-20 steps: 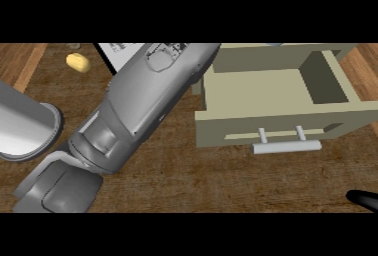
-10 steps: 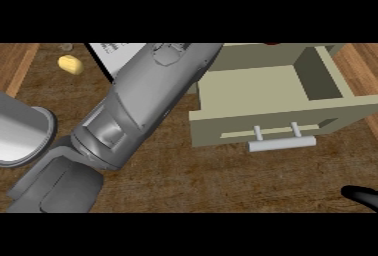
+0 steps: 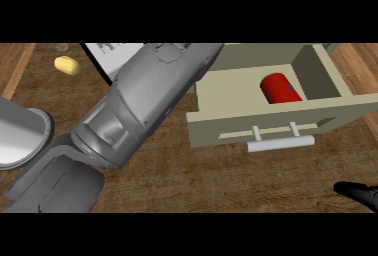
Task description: Pick up the can, place it into the drawer and close the drawer
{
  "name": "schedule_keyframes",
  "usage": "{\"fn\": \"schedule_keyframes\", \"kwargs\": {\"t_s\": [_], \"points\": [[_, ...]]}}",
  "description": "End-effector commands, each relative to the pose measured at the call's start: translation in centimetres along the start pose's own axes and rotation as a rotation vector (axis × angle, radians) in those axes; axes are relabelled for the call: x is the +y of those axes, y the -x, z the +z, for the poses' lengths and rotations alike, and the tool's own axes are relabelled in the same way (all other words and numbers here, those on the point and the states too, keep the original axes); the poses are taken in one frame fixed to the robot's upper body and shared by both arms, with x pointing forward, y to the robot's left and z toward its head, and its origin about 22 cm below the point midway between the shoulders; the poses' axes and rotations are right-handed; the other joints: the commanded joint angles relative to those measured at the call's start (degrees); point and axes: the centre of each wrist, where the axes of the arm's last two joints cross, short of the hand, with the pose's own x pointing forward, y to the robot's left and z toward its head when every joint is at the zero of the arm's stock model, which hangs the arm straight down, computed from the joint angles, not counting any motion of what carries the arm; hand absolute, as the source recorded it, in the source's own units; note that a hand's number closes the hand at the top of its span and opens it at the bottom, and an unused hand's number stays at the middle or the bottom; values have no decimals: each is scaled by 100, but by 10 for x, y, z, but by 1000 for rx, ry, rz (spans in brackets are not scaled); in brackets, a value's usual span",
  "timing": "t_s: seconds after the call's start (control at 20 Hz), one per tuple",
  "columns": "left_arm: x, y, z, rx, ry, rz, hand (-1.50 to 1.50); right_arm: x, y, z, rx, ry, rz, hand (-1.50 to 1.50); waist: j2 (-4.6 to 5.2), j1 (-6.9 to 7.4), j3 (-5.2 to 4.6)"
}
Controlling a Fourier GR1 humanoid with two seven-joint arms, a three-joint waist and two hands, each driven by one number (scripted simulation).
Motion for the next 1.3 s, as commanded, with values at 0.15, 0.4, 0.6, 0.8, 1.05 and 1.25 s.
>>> {"fn": "schedule_keyframes", "kwargs": {"t_s": [0.15, 0.4, 0.6, 0.8, 1.05, 1.25], "points": [[1, -1, -1, 18, -13, 71, -150, 4, -7, -20, -117, -97, 180, -150, 23, 38, -1], [-2, -16, -1, 3, -1, 127, -150, 16, 7, -24, -128, -118, 358, -150, 6, 148, -4], [1, -6, -1, 1, -9, 133, -150, 41, 16, -43, -163, -159, 510, -150, 10, 285, -9], [1, -5, -2, -14, -13, 106, -150, 48, 33, -61, -158, -187, 614, -150, -28, 346, -8], [6, -21, -8, -26, -14, 87, -150, 94, 46, -73, -164, -233, 704, -150, -55, 491, -15], [12, -6, -10, -10, 14, 89, -150, 100, 86, -80, -141, -278, 830, -150, -77, 570, -15]]}}
